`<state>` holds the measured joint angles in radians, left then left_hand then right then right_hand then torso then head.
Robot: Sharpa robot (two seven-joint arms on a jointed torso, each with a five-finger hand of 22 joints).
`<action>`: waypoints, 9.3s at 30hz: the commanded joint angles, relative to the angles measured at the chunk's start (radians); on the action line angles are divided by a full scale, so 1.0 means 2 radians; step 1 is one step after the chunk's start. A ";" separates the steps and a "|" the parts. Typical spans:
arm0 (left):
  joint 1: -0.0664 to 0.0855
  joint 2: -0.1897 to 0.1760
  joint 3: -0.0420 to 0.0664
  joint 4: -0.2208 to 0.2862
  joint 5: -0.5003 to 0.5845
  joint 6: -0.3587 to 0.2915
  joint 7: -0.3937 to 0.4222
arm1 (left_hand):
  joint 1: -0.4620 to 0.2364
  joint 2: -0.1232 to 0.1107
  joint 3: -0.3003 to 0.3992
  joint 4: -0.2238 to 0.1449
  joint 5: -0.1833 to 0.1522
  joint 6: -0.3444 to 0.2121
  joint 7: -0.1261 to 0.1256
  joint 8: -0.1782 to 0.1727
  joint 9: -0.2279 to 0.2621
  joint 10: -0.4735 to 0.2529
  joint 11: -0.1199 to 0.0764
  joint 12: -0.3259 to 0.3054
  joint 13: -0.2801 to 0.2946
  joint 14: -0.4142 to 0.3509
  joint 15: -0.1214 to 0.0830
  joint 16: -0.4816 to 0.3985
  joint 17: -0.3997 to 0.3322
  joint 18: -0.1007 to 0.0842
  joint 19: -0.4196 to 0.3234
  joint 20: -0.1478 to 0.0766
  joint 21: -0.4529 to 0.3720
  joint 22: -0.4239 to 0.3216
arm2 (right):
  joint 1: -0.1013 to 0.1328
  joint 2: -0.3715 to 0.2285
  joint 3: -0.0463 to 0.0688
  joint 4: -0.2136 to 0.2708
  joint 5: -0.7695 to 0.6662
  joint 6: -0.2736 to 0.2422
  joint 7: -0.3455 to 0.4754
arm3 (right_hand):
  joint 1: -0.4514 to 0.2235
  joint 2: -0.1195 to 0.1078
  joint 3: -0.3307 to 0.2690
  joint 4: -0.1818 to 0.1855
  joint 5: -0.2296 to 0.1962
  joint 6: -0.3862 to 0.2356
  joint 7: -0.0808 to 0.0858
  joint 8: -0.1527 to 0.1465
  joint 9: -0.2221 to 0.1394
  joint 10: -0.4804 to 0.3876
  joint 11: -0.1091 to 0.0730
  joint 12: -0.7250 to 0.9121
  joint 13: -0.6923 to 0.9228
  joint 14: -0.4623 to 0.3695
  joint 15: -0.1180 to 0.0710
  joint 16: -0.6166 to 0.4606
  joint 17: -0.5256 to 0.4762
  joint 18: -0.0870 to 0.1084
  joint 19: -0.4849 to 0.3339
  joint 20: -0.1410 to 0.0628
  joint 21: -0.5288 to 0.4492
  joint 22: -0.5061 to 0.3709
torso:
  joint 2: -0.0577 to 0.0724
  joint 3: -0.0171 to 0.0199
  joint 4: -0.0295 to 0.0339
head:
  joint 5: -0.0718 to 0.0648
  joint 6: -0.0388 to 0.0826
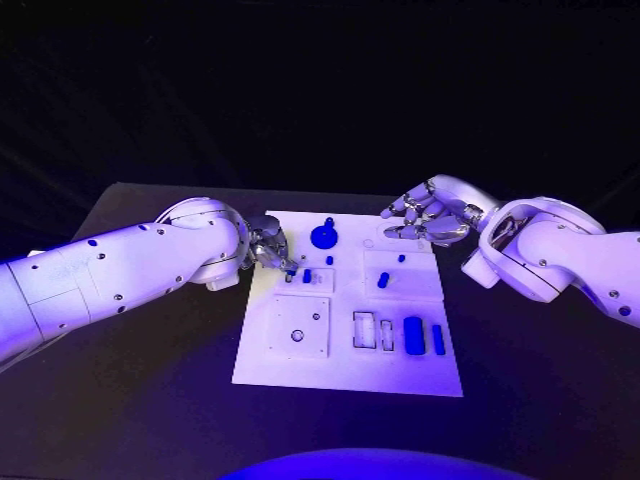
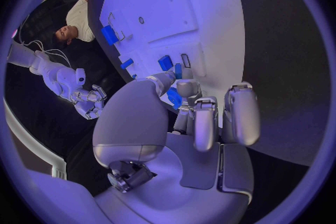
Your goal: Assemble the parts on the task board
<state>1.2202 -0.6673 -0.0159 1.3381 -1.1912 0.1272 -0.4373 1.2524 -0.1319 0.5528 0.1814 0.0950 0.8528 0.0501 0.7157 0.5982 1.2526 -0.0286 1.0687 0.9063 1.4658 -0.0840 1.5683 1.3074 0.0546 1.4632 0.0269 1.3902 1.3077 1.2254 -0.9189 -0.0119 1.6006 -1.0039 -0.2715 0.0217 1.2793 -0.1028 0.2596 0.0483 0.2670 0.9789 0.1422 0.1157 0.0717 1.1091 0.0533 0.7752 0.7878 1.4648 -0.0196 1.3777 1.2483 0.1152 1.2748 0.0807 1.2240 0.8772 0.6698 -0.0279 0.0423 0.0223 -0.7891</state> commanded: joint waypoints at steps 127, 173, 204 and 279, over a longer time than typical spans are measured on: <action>-0.012 0.006 -0.001 0.015 -0.060 -0.010 -0.031 | 0.002 -0.020 0.025 -0.074 0.007 0.046 -0.016 0.004 -0.008 0.043 -0.011 0.034 0.032 0.053 -0.009 0.001 0.132 -0.006 0.019 -0.009 0.021 0.055 | -0.001 -0.004 0.000 0.006 0.003 0.004 0.009 | -0.005 0.006 -0.001 0.010 0.004 0.000 0.001 0.003 -0.001 -0.003 0.001 -0.002 -0.003 0.018 -0.002 -0.005 -0.002 0.006 -0.001 0.000 -0.005 -0.002 | 0.000 -0.0001 -0.0001 | 0.002 -0.009; -0.045 -0.026 0.000 0.063 -0.124 -0.143 -0.015 | 0.008 -0.014 0.032 -0.079 0.007 0.048 -0.017 0.005 -0.008 0.047 -0.012 0.035 0.033 0.053 -0.010 0.001 0.132 -0.009 0.024 -0.010 0.031 0.066 | -0.001 -0.006 0.000 0.006 0.005 0.004 0.012 | -0.006 0.007 -0.002 0.011 0.004 -0.001 0.001 0.004 -0.001 -0.002 0.001 -0.001 -0.002 0.018 -0.002 -0.005 -0.002 0.006 -0.001 0.000 -0.006 -0.004 | 0.000 0.0000 -0.0002 | 0.002 -0.013; -0.045 -0.028 0.000 0.066 -0.123 -0.091 -0.021 | 0.009 -0.017 0.033 -0.081 0.007 0.050 -0.017 0.005 -0.009 0.049 -0.012 0.035 0.034 0.053 -0.010 0.001 0.132 -0.009 0.024 -0.010 0.031 0.066 | -0.001 -0.007 0.000 0.006 0.005 0.005 0.013 | -0.006 0.007 -0.002 0.012 0.004 -0.001 0.001 0.004 -0.001 -0.002 0.000 0.000 -0.003 0.018 -0.002 -0.005 -0.002 0.006 -0.001 0.000 -0.006 -0.003 | 0.000 -0.0001 0.0000 | 0.002 -0.016; -0.044 -0.009 0.002 0.046 -0.103 -0.106 -0.075 | -0.090 -0.046 -0.081 0.030 0.016 0.075 -0.029 0.010 -0.002 0.064 -0.021 0.044 0.042 0.053 -0.017 0.001 0.132 -0.013 0.031 -0.016 0.041 0.082 | -0.001 -0.005 0.000 0.005 0.005 0.003 0.016 | -0.006 0.007 -0.003 0.013 0.005 -0.001 0.001 0.004 -0.001 -0.003 0.000 -0.001 -0.004 0.018 -0.002 -0.006 -0.003 0.007 -0.001 0.000 -0.007 -0.005 | 0.000 0.0004 -0.0001 | 0.001 -0.018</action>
<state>1.1318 -0.6874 -0.0125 1.4303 -1.3923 -0.0897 -0.5720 1.0827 -0.2225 0.3908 0.2384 0.1226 0.9972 -0.0091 0.7378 0.5933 1.3743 -0.0680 1.1506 0.9904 1.4654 -0.1122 1.5684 1.3078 0.0393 1.4668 0.0019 1.4677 1.3074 1.2240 -0.9306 -0.0122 1.6108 -0.9913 -0.2715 0.0432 1.2701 -0.0936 0.2540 0.0706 0.2708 0.9789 0.1422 0.1196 0.0717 1.1115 0.0558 0.7752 0.7811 1.4649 -0.0196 1.3699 1.2425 0.1152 1.2748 0.0808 1.2156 0.8675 0.6693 -0.0267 0.0420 0.0237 -0.8270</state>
